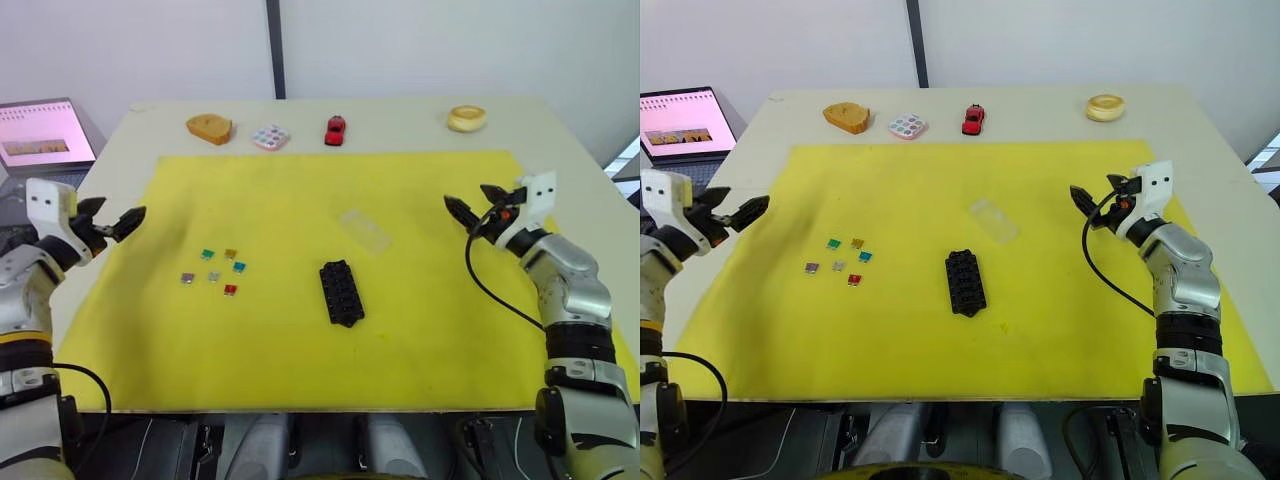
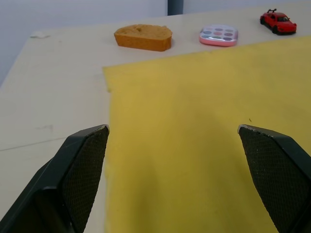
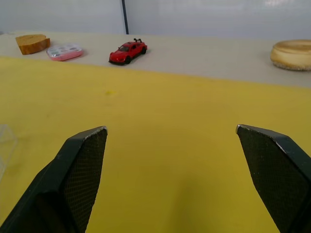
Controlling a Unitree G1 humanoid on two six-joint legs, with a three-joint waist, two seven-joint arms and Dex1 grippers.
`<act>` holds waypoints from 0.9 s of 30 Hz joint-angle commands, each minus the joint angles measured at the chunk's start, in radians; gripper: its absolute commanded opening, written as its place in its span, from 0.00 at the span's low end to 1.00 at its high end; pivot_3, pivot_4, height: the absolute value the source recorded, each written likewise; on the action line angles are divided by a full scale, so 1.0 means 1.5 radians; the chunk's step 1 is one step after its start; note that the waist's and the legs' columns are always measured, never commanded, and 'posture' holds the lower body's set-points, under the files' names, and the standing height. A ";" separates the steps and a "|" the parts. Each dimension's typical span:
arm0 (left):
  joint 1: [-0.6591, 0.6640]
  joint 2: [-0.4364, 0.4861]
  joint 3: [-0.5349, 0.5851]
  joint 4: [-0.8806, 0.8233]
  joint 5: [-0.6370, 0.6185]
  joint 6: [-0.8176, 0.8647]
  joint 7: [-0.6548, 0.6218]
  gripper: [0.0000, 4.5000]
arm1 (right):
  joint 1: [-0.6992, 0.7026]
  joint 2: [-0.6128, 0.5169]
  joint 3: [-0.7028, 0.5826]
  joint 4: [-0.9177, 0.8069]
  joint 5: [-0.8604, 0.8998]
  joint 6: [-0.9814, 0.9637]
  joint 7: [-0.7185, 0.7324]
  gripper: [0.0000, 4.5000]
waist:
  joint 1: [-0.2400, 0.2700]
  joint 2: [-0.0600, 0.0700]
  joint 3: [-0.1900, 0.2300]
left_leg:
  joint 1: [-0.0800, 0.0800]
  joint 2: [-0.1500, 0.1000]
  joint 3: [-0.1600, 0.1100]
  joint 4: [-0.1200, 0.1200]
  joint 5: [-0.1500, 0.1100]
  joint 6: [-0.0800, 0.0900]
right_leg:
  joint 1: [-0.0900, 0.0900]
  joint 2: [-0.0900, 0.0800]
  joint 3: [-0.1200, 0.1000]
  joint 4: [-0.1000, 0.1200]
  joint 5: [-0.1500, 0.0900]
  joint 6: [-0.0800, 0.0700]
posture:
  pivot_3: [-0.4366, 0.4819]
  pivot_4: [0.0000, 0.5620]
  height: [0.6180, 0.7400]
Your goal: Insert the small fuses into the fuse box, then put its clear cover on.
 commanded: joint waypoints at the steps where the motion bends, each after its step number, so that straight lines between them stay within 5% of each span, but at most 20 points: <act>1: -0.003 0.004 0.017 -0.008 -0.003 -0.012 0.007 0.99 | -0.019 -0.012 -0.008 -0.011 -0.011 -0.004 -0.025 1.00 | 0.000 0.000 0.000 | 0.000 0.000 0.000 0.000 0.000 0.000 | 0.000 0.000 0.000 0.000 0.000 0.000 | 0.48 0.27 1.00; 27: -0.013 0.010 0.020 0.025 -0.003 -0.054 0.003 0.99 | 0.002 -0.013 -0.015 -0.030 -0.013 -0.030 0.000 1.00 | 0.000 0.000 0.000 | 0.000 0.000 0.000 0.000 0.000 0.000 | 0.000 0.000 0.000 0.000 0.000 0.000 | 0.48 0.27 1.00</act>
